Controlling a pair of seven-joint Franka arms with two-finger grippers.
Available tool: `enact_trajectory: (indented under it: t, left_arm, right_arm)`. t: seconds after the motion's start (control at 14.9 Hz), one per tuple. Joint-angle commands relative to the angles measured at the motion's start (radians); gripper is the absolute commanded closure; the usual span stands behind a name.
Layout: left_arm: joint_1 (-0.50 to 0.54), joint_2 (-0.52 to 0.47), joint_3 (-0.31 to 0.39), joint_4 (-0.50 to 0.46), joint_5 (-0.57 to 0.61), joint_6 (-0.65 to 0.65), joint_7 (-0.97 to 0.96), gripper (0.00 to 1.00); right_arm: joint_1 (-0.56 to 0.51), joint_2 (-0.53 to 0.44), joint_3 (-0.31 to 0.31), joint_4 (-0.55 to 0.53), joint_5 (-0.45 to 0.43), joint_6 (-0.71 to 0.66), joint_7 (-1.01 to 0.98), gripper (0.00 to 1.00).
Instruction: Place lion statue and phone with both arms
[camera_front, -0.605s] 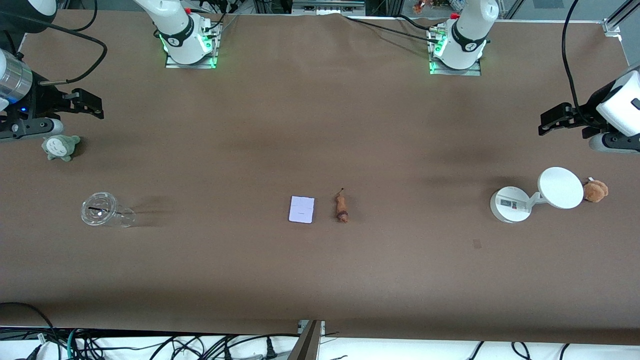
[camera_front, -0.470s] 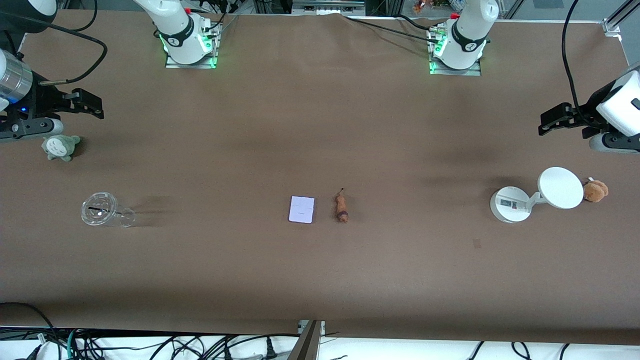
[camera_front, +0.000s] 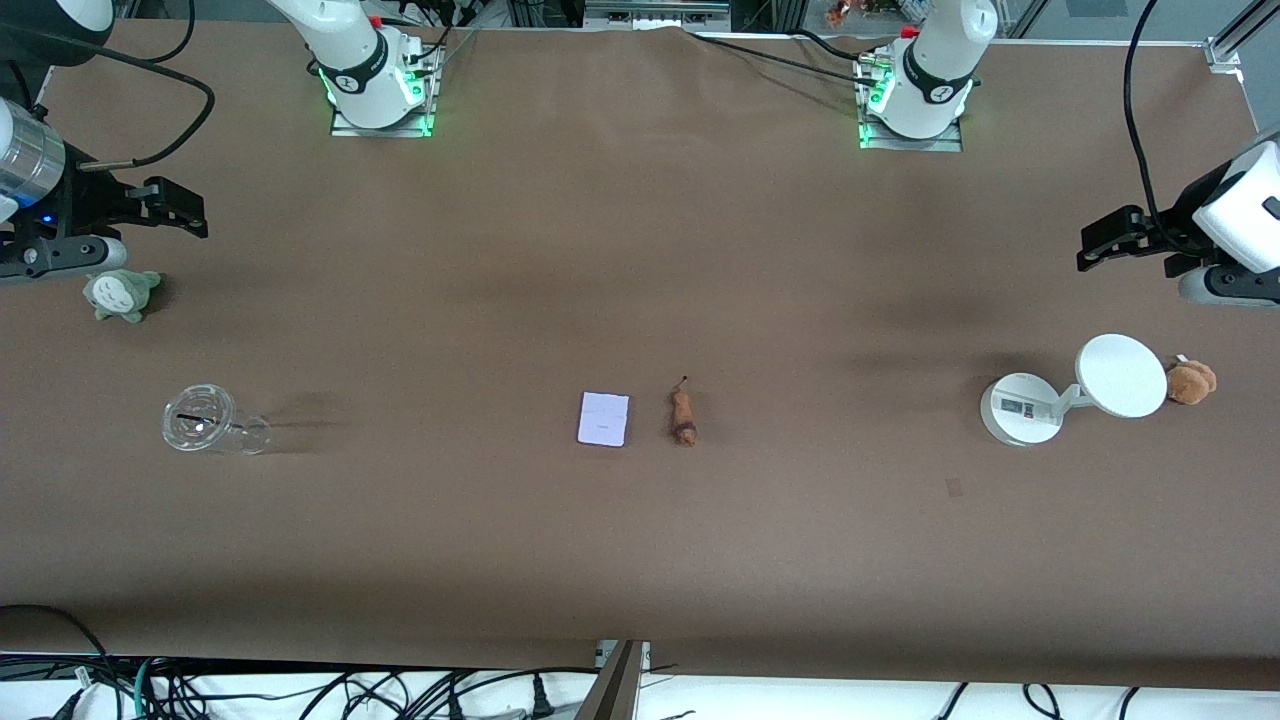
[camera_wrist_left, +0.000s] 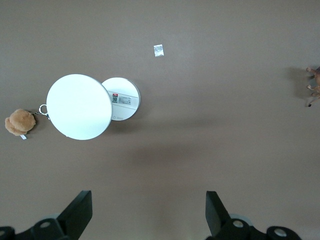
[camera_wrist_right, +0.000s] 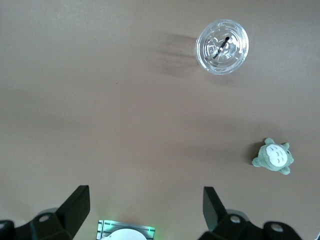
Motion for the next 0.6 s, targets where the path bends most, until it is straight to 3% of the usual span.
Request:
enact_trajectory:
  t: [0.0, 0.54]
  left_arm:
    - [0.007, 0.029, -0.002, 0.029, -0.003, 0.009, -0.004, 0.00]
    - [0.033, 0.037, 0.007, 0.032, -0.026, 0.038, -0.002, 0.00]
  right_arm:
    - [-0.003, 0.006, 0.004, 0.017, 0.015, -0.004, 0.001, 0.00]
    - [-0.001, 0.005, 0.004, 0.015, 0.015, -0.006, 0.001, 0.00]
